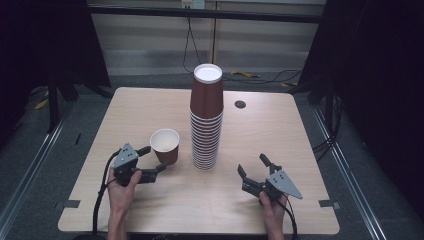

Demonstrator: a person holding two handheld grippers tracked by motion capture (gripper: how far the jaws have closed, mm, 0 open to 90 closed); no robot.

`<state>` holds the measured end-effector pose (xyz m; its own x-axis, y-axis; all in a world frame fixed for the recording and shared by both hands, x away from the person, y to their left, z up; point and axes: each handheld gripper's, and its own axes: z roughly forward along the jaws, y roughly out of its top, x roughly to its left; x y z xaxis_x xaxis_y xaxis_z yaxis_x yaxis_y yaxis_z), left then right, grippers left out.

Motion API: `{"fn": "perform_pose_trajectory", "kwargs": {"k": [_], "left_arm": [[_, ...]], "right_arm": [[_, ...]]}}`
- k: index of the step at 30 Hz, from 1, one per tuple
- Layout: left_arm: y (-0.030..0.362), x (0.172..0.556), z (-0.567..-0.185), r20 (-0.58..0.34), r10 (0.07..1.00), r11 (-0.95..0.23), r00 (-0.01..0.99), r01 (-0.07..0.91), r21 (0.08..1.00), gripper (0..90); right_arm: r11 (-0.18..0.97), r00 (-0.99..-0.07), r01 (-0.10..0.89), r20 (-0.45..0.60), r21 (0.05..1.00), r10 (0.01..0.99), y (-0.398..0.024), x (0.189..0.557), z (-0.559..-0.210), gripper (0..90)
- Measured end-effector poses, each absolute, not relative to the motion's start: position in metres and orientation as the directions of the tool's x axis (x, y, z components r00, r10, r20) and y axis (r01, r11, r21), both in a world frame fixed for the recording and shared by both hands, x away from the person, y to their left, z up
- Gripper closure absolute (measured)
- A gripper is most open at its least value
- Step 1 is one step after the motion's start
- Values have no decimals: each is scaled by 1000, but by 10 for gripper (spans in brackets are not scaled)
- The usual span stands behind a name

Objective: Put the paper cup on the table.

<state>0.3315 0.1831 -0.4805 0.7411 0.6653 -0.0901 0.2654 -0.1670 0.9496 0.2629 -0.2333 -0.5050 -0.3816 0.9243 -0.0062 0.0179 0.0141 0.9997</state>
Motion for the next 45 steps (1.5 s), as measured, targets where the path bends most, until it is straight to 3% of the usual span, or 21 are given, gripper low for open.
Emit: {"fn": "perform_pose_trajectory", "kwargs": {"k": [5,12,31,36,38,43,45], "left_arm": [[177,320,-477,-58,653,-175,755,225,958,155],[163,307,-482,-51,654,-98,755,151,984,156],[119,291,-504,-34,634,-80,772,110,991,155],[113,286,-510,-77,650,-38,756,133,990,156],[113,284,-511,-87,659,-5,747,119,993,156],[110,279,-511,0,637,-53,771,45,998,156],[114,278,-513,-28,644,-3,764,39,999,156]], "right_arm": [[14,-381,18,-6,1000,924,-233,263,-505,135],[14,-382,18,-6,1000,924,-233,263,-505,135],[14,-381,18,-6,1000,924,-233,263,-505,135],[14,-381,18,-6,1000,924,-233,263,-505,135],[14,-382,18,-6,1000,924,-233,263,-505,135],[14,-382,18,-6,1000,924,-233,263,-505,135],[14,-382,18,-6,1000,924,-233,263,-505,135]]}}
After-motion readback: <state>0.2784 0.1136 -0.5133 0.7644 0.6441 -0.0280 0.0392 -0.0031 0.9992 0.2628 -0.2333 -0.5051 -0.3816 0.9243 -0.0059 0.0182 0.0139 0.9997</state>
